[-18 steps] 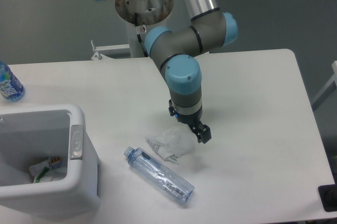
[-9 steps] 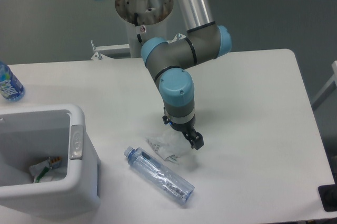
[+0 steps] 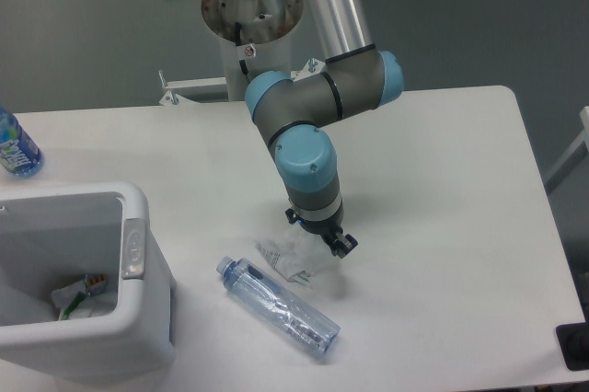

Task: Place the trash in the trash can
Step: 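Close the gripper on the crumpled plastic bag, then lift the plastic bag and carry it over the white bin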

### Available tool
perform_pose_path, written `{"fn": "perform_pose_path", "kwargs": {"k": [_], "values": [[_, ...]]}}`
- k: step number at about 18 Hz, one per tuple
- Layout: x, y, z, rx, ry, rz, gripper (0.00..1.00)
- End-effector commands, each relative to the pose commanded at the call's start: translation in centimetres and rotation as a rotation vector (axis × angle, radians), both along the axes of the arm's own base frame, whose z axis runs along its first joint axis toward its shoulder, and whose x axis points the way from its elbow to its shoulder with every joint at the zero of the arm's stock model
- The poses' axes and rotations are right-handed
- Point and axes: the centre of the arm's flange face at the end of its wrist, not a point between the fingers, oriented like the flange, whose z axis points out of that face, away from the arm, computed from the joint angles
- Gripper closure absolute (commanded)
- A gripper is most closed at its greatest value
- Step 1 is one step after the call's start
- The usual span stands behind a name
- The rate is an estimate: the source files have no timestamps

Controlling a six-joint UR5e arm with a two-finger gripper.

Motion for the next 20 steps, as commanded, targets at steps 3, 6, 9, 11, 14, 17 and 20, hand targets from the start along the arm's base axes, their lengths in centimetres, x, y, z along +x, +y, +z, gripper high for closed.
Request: {"fn": "perform_pose_path", "kwargs": {"k": [3, 6, 9, 11, 14, 17, 20], "values": [[0.0, 0.0, 0.3, 0.002, 0.002, 0.000, 1.00], [0.2, -0.3, 1.2, 0.009, 0.011, -0.006, 1.00], [0.1, -1.1, 5.1, 0.065, 0.040, -0.016, 1.00], [-0.9, -2.1, 7.8, 0.142, 0.031, 0.001, 1.00], [-1.8, -2.7, 13.0, 0.310, 0.012, 0.038, 1.00], [-1.9, -2.2, 16.6, 0.432, -0.011, 0.178, 1.00], [-0.5, -1.4, 19.8, 0.549, -0.059, 0.364, 1.00]]}}
